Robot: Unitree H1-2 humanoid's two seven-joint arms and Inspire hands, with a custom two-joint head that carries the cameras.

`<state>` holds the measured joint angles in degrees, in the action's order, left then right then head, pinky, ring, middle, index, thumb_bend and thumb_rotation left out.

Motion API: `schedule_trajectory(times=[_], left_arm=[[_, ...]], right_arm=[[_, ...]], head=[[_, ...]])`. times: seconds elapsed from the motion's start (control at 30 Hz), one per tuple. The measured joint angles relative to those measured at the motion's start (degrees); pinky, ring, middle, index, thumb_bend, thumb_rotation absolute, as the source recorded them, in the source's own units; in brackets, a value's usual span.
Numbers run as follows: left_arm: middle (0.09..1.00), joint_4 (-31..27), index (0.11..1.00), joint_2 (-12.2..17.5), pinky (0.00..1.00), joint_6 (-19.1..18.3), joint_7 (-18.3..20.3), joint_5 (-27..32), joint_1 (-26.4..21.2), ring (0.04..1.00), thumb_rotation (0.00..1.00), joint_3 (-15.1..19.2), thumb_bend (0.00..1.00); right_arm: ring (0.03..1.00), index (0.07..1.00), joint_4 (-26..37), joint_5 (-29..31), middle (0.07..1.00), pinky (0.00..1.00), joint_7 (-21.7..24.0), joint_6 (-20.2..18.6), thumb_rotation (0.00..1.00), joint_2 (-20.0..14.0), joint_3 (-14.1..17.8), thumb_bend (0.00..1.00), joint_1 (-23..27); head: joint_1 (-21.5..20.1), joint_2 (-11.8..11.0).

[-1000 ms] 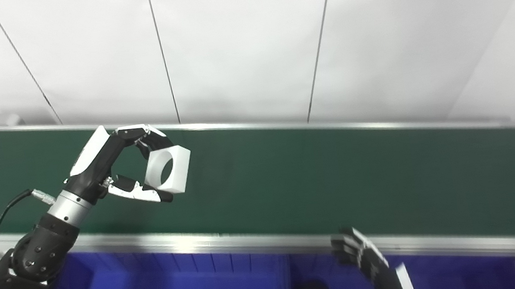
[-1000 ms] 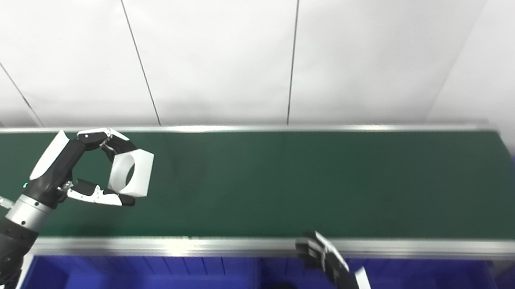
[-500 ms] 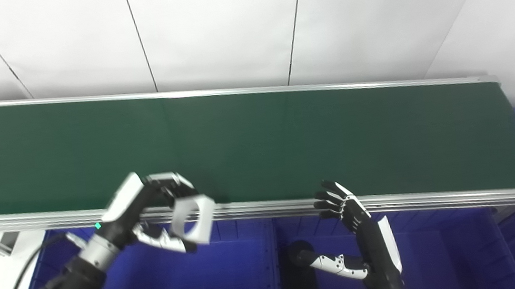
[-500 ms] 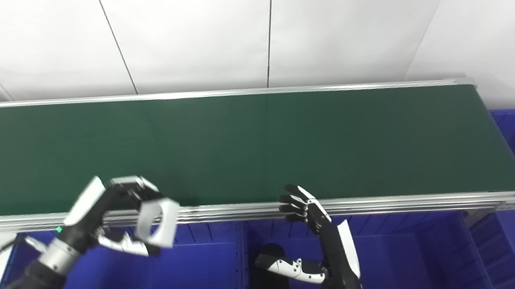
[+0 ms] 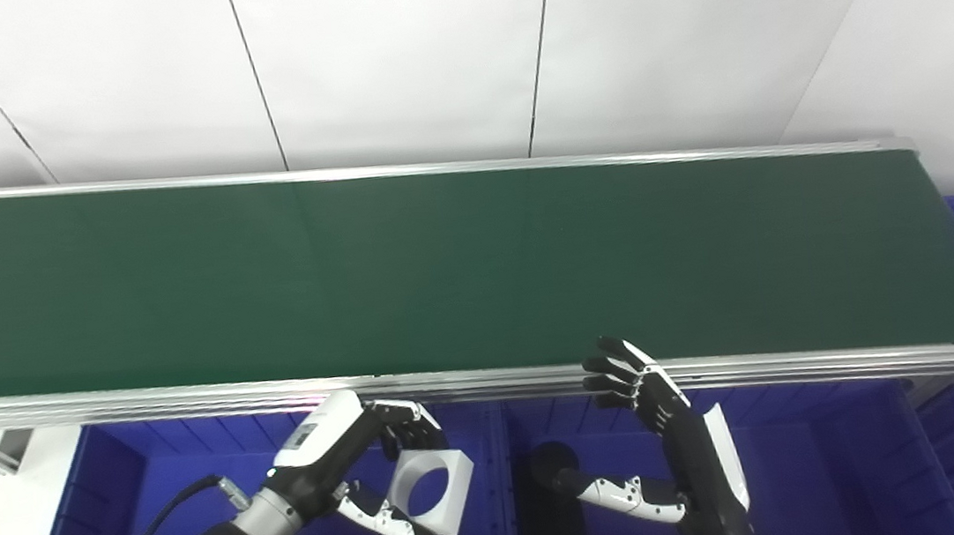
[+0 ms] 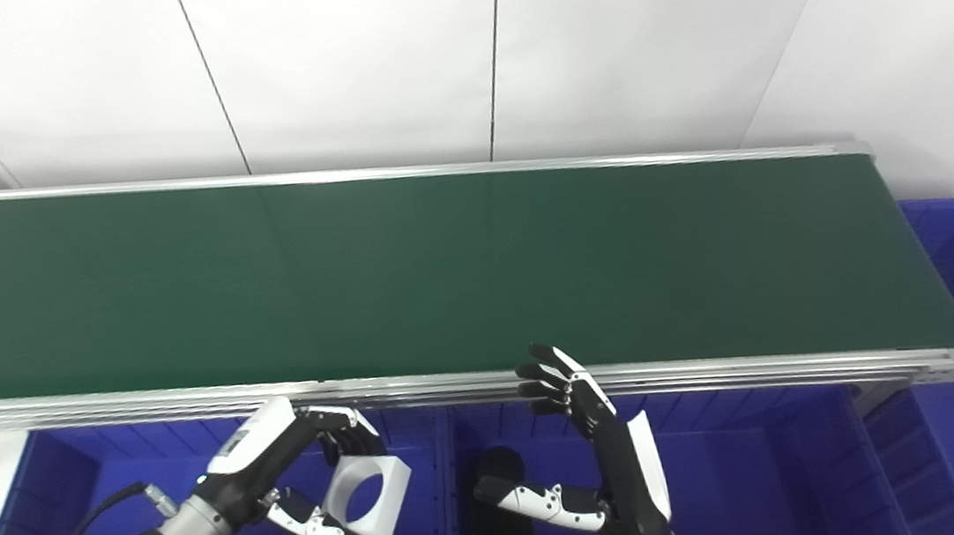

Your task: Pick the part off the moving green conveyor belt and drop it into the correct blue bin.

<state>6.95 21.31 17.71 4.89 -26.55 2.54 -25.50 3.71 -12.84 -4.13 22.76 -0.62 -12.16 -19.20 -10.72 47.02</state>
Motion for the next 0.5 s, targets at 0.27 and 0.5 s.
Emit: schedule_trajectory(times=[0.27,0.5], left_arm=[[0.801,-0.23,0.789,0.52,0.76,-8.87,3.31,-16.02,0.12,0.797,0.25,-1.77,0.66],[0.936,-8.08,0.910,1.82,0.91,-14.41,6.04,-25.12,2.06,0.904,0.55,-2.05,0.81]], right_arm=[[0.725,0.847,0.01,-0.61,0.772,0.66,-0.01,-0.03,0.30,0.19,0.00,0.85,-0.11],[0.728,0.850,0.14,-0.99,0.776,0.67,0.00,-0.14,0.31,0.50,0.06,0.85,-0.18]], head=[[-0.26,0.00],[-0.53,0.18]])
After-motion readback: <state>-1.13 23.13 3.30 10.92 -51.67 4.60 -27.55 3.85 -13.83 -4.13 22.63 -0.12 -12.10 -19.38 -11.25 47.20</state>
